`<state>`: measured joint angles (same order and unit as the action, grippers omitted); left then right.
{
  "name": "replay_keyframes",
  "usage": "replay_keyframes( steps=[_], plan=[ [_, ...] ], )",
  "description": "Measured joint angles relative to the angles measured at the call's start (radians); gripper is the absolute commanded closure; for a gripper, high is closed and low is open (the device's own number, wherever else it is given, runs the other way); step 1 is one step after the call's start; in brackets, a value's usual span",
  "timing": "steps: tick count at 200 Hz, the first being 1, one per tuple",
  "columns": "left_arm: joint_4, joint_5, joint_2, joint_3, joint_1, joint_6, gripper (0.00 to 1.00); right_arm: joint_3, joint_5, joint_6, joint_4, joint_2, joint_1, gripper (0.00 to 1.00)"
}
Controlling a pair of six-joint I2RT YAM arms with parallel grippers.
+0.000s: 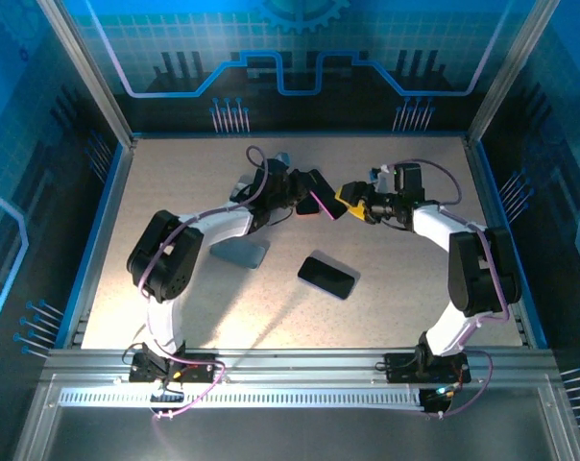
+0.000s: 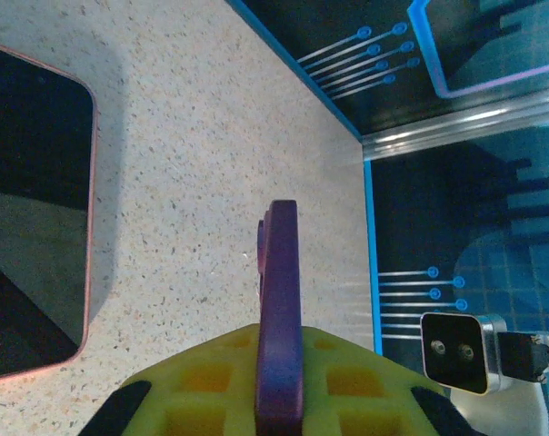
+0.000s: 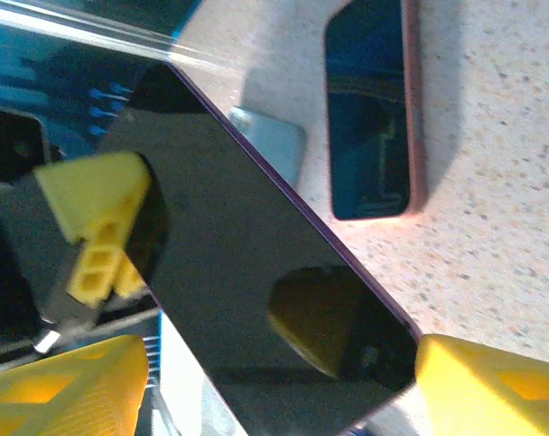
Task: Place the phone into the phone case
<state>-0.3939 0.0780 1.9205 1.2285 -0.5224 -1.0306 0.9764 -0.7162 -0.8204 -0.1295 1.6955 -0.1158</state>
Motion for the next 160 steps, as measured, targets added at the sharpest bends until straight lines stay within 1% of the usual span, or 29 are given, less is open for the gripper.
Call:
replay_keyframes(
  steps=[42, 83, 120, 143, 160],
  plan=[
    [-0.034, -0.079, -0.029, -0.041, -0.023, -0.019, 1.00, -0.021, -0.048, -0.098, -0.167, 0.001, 0.004, 0.22],
    [-0.033, -0.135, -0.087, -0.064, -0.024, -0.013, 1.00, -0.057, -0.063, -0.119, -0.205, 0.001, 0.007, 0.22],
    [-0.042, -0.144, -0.108, -0.064, -0.024, -0.015, 1.00, -0.084, -0.070, -0.127, -0.217, 0.001, 0.011, 0.22],
    [-0.053, -0.145, -0.108, -0.065, -0.026, -0.019, 1.00, -0.117, -0.082, -0.172, -0.288, 0.002, 0.011, 0.23],
    [-0.064, -0.145, -0.108, -0.066, -0.032, -0.022, 1.00, -0.134, -0.090, -0.224, -0.360, 0.013, 0.011, 0.26]
  ],
)
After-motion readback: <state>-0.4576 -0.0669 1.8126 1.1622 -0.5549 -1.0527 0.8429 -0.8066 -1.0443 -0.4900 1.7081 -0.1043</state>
